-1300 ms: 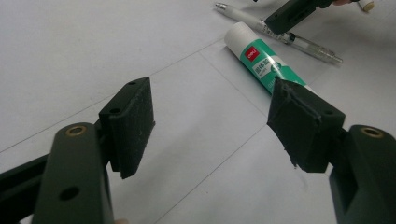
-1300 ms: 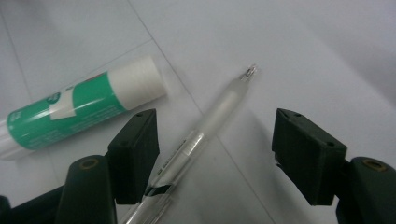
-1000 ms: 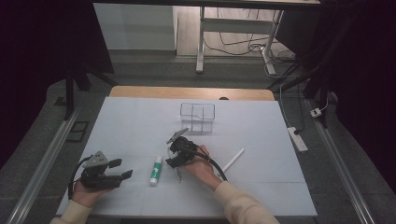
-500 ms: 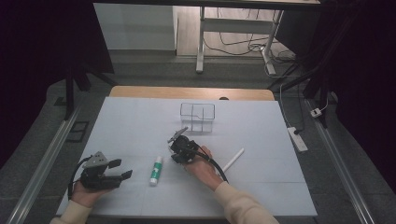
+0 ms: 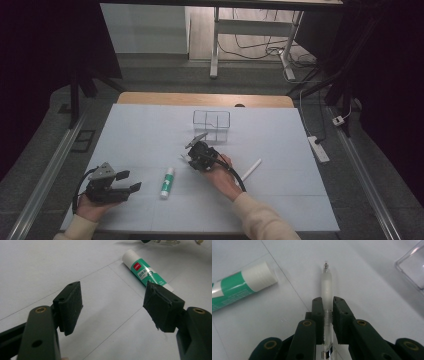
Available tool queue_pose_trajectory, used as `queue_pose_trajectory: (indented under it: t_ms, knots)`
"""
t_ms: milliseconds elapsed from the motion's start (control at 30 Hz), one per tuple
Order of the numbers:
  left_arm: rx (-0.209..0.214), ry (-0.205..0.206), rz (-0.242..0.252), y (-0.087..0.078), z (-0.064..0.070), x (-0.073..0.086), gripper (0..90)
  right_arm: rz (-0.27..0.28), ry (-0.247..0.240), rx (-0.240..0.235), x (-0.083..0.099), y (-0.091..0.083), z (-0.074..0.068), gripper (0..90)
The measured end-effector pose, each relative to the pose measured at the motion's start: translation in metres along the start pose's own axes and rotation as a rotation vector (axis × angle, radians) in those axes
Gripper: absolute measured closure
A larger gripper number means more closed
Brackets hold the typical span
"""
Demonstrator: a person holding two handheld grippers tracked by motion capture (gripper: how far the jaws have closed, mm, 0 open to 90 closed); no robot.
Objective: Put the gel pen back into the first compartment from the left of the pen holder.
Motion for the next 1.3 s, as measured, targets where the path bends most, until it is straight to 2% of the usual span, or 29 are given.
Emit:
queue_pose_trajectory:
  t_ms: [433, 733, 1033, 1300]
  knots:
    - [-0.002, -0.001, -0.003, 0.000, -0.001, 0.000, 31.3, 0.092, 0.028, -0.012, -0.003, -0.022, 0.009, 79.2]
    - [-0.003, -0.002, -0.004, 0.001, -0.002, 0.001, 31.3, 0.187, 0.050, -0.032, -0.008, -0.042, 0.013, 79.2]
    - [0.000, -0.004, -0.003, 0.001, -0.002, 0.000, 31.3, 0.255, 0.076, -0.055, -0.009, -0.054, 0.019, 79.2]
    - [0.001, -0.005, -0.003, 0.001, -0.002, 0.001, 31.2, 0.310, 0.090, -0.056, -0.009, -0.062, 0.022, 79.2]
Point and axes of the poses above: each handheld gripper's, and its own axes: y roughly forward along the jaws, x roughly out of its underside, z roughly to its right, the point moved 3 cm from there along y, roughly forward along the jaws, and after that the axes turned 9 degrees about -y, right-handed, at the moved point
